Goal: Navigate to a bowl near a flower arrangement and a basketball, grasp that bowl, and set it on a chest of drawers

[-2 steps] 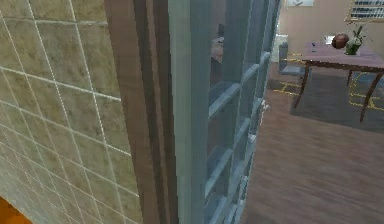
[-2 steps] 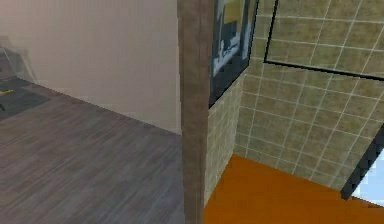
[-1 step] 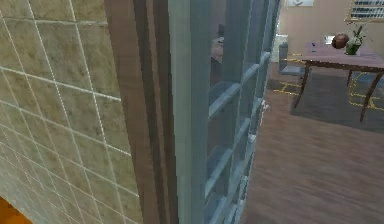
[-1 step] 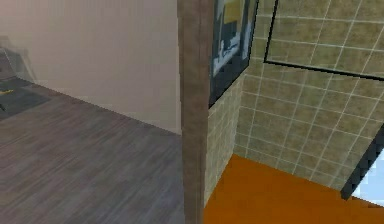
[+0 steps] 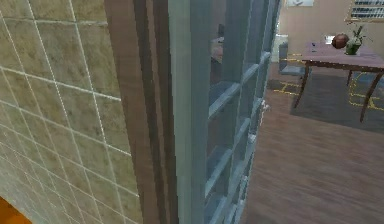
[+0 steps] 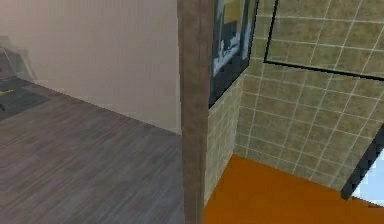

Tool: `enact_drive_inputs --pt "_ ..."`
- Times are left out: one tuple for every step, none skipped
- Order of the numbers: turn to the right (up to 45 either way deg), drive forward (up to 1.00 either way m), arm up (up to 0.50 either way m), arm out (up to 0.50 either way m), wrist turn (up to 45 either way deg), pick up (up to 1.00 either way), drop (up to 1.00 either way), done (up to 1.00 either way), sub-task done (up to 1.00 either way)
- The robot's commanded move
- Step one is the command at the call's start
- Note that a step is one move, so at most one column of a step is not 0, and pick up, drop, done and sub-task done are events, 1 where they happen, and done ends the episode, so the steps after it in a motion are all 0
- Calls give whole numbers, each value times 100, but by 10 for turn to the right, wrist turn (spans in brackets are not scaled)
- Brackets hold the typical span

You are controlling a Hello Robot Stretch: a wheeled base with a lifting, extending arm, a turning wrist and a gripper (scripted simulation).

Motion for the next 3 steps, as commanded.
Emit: enact_drive_inputs --pt "450 0 0 0 0 0 0 0 0" --pt "450 0 0 0 0 0 0 0 0" --pt "-450 0 0 0 0 0 0 0 0"
